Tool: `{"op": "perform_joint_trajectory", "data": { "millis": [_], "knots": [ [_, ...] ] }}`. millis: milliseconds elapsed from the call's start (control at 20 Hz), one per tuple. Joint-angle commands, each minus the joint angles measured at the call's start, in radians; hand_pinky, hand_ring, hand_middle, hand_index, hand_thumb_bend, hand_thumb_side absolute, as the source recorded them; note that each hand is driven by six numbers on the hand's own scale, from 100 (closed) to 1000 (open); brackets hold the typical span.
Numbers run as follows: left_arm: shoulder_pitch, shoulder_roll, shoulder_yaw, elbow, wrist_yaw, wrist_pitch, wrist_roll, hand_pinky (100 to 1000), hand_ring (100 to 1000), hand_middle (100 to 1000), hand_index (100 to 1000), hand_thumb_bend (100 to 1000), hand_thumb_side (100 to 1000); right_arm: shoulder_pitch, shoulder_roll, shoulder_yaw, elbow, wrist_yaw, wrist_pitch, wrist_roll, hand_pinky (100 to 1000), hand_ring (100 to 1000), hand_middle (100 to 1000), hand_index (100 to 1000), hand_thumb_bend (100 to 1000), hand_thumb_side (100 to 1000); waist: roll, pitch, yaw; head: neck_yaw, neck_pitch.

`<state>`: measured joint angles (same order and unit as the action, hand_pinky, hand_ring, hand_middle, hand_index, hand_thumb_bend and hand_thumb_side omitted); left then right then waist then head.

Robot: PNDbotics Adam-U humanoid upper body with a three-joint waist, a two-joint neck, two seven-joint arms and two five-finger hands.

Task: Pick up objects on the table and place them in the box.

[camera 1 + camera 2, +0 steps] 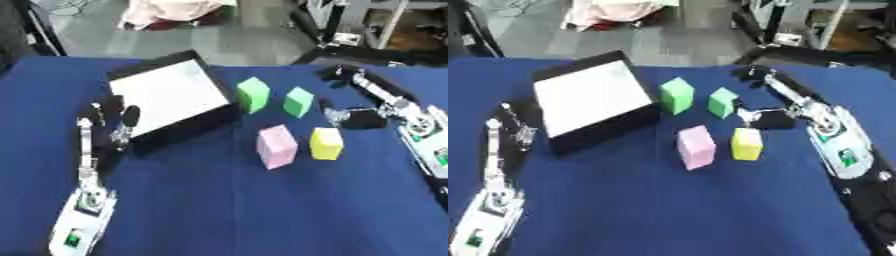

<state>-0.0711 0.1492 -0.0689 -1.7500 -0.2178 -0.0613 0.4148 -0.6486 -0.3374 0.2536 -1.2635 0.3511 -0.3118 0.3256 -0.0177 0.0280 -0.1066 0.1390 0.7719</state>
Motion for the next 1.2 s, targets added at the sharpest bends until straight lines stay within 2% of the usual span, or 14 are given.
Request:
{"op": "perform_joint_trajectory", "data": {
  "millis": [50, 300, 500, 600, 750, 850, 950, 1000, 1200],
  "knots": [
    [-0.008, 0.013, 0.004, -0.009, 0.008, -0.003, -0.002, 768, 668, 597, 689, 842, 769, 0.035, -0.017, -0.037, -0.136, -0.047, -0.01, -0.018, 842, 885, 859, 902, 100, 422, -0.013, -0.011, -0.004, 0.004, -0.002],
    [-0.007, 0.013, 0.005, -0.008, 0.01, -0.002, -0.002, 766, 665, 594, 688, 844, 768, 0.159, 0.017, -0.099, -0.329, -0.111, 0.019, -0.048, 839, 872, 841, 893, 100, 470, -0.011, -0.008, -0.011, 0.004, -0.002],
    [-0.008, 0.012, 0.006, -0.008, 0.013, -0.001, 0.0, 763, 664, 593, 687, 846, 767, 0.24, 0.065, -0.125, -0.395, -0.116, 0.043, -0.072, 836, 871, 836, 891, 100, 470, -0.008, -0.005, -0.016, 0.0, -0.002],
    [-0.008, 0.012, 0.006, -0.008, 0.013, -0.001, 0.0, 763, 663, 592, 687, 846, 767, 0.252, 0.068, -0.124, -0.4, -0.117, 0.051, -0.072, 836, 871, 837, 891, 100, 470, -0.008, -0.005, -0.017, -0.007, -0.002],
    [-0.008, 0.012, 0.005, -0.006, 0.012, 0.001, -0.003, 762, 662, 591, 687, 846, 767, 0.235, 0.037, -0.109, -0.352, -0.122, 0.062, -0.056, 835, 873, 838, 891, 100, 461, -0.009, -0.007, -0.015, -0.017, -0.002],
    [-0.009, 0.012, 0.004, -0.005, 0.009, 0.002, -0.005, 762, 661, 590, 687, 847, 767, 0.214, 0.001, -0.096, -0.29, -0.111, 0.07, -0.043, 835, 878, 844, 894, 100, 422, -0.01, -0.008, -0.012, -0.021, -0.002],
    [-0.009, 0.012, 0.005, -0.006, 0.006, 0.002, -0.006, 762, 660, 589, 686, 847, 766, 0.193, -0.028, -0.085, -0.216, -0.092, 0.074, -0.038, 835, 881, 849, 896, 100, 358, -0.01, -0.009, -0.008, -0.026, -0.002],
    [-0.009, 0.012, 0.005, -0.006, 0.006, 0.003, -0.006, 761, 660, 588, 686, 847, 766, 0.182, -0.04, -0.081, -0.176, -0.078, 0.076, -0.037, 835, 881, 850, 898, 100, 291, -0.011, -0.009, -0.007, -0.029, -0.002],
    [-0.008, 0.012, 0.003, -0.005, 0.005, 0.003, -0.01, 762, 659, 591, 686, 843, 766, 0.123, -0.068, -0.068, -0.011, 0.006, 0.072, -0.035, 837, 887, 855, 904, 100, 214, -0.01, -0.009, -0.003, -0.04, -0.002]
  ]
}}
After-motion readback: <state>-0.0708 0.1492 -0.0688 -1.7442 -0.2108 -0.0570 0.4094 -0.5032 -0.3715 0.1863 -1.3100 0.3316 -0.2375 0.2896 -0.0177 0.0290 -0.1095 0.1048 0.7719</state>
